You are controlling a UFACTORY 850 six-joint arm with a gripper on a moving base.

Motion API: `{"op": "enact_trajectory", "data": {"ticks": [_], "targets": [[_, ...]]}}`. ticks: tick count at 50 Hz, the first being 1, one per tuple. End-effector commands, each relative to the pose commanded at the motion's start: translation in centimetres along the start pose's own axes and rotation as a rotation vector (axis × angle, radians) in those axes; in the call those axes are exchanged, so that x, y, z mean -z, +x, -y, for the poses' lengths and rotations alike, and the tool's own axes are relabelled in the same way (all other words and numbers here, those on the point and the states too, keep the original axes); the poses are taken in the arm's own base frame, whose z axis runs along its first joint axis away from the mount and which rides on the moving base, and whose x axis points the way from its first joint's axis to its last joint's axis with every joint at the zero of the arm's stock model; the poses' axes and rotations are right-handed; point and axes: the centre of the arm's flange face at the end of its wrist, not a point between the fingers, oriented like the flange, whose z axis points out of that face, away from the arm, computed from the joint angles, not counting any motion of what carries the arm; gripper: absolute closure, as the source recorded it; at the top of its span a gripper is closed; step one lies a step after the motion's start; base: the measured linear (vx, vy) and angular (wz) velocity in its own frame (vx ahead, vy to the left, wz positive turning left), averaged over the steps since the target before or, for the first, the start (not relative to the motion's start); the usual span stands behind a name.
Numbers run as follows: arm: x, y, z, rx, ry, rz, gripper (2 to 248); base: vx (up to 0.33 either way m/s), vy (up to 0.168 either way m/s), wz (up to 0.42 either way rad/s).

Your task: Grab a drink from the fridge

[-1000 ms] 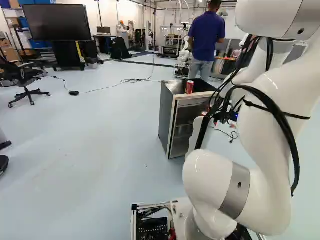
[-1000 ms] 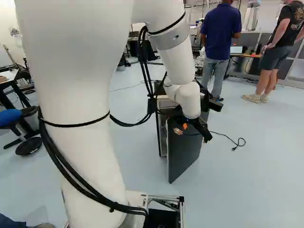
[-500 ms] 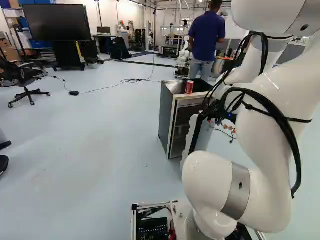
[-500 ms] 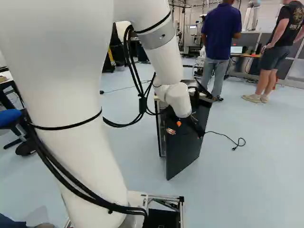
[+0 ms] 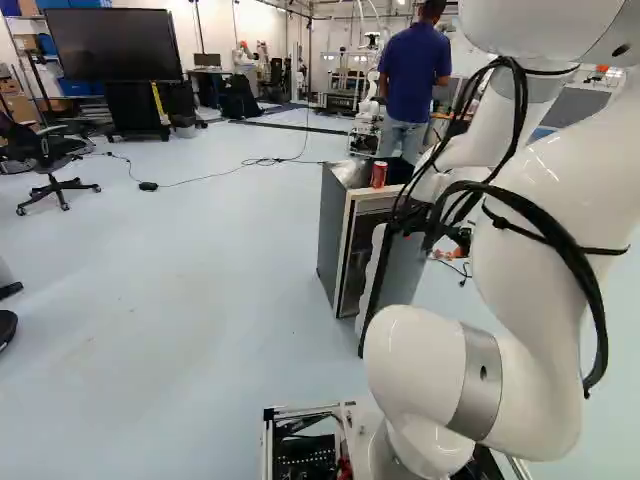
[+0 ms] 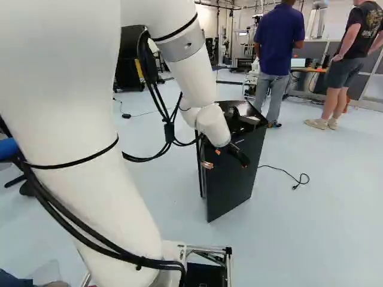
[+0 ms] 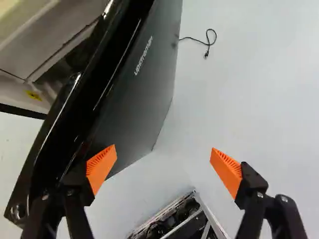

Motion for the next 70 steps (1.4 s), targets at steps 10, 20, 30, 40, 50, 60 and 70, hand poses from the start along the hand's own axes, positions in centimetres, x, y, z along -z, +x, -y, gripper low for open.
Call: {"op": "enact_trajectory", "data": {"ticks": [10, 20, 30, 40, 50, 60, 70], "targets": [[0.5, -0.5, 1.4, 0.030, 0.019, -0.042, 3, 0.000, 0.000, 0.000], [0.8, -0.6, 3.0, 0.062, 0.042, -0.085, 3, 0.000, 0.000, 0.000], [0.8, -0.4, 4.9, 0.097, 0.068, -0.113, 3, 0.000, 0.000, 0.000], [0.5, -0.1, 6.7, 0.130, 0.093, -0.118, 3, 0.000, 0.000, 0.000], [0.2, 0.4, 8.6, 0.162, 0.116, -0.119, 3, 0.000, 0.000, 0.000], [-0.3, 0.9, 10.5, 0.190, 0.137, -0.121, 3, 0.000, 0.000, 0.000], [-0.8, 1.6, 12.2, 0.214, 0.156, -0.124, 3, 0.000, 0.000, 0.000]]}}
